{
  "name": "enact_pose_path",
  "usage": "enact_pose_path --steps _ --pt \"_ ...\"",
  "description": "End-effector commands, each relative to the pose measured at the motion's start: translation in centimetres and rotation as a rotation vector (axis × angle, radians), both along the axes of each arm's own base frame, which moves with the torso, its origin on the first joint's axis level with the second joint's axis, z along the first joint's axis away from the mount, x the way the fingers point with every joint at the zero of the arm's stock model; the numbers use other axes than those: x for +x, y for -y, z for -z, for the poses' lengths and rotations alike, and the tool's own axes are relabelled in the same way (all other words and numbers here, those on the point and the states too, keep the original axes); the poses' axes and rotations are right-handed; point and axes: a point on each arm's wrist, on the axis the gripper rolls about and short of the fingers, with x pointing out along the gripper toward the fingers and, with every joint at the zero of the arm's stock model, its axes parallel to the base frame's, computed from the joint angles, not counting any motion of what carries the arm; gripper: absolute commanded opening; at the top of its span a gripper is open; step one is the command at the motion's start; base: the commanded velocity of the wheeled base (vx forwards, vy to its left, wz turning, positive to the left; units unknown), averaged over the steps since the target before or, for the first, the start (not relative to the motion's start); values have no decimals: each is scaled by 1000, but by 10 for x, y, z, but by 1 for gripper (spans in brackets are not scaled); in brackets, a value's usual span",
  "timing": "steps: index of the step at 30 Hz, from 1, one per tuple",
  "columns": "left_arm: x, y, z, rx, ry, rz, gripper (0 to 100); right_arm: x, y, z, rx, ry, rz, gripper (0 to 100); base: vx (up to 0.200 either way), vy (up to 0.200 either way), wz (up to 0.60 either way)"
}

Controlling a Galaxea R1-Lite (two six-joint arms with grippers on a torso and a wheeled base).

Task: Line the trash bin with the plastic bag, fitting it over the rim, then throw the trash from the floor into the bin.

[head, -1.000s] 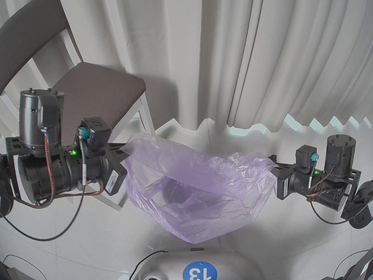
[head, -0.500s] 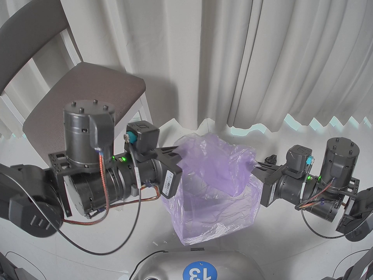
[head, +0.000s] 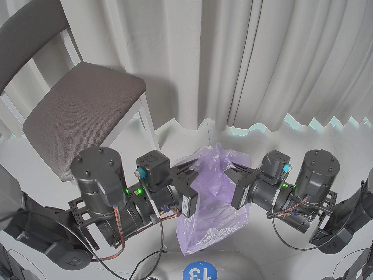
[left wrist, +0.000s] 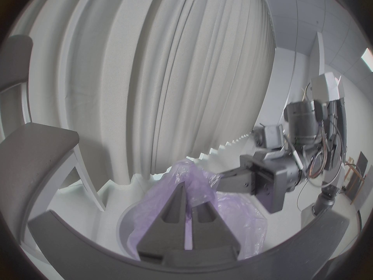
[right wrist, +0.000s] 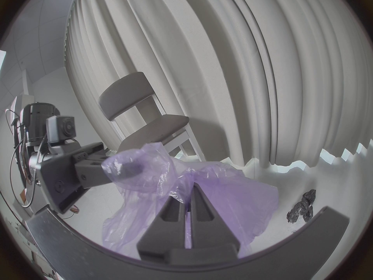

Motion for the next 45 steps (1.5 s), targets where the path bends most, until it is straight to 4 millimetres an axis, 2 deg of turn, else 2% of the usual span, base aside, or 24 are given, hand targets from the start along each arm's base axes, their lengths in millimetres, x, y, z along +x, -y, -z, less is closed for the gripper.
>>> enact_pose_path --steps 1,8,14,20,27,36,41,45 --pt "1 3 35 -9 -57 -4 0 3 -7 11 -14 -19 -2 0 0 0 0" --pt "6 -2 50 -45 -47 -30 0 6 -6 4 2 -1 17 0 0 0 0" --pt "9 1 48 -71 -40 -27 0 8 -1 1 5 8 35 0 0 0 0" --pt "23 8 43 -106 -11 -44 0 13 4 1 -8 20 57 0 0 0 0" --pt "29 12 54 -97 -38 -50 0 14 5 6 -35 -8 61 0 0 0 0" --pt "23 14 57 -88 -45 -32 0 15 7 10 -56 -19 68 0 0 0 0" --pt "25 19 69 -73 -59 -28 0 13 12 11 -95 -3 69 0 0 0 0" --pt "23 20 69 -75 -51 -22 0 11 14 15 -126 -7 67 0 0 0 0"
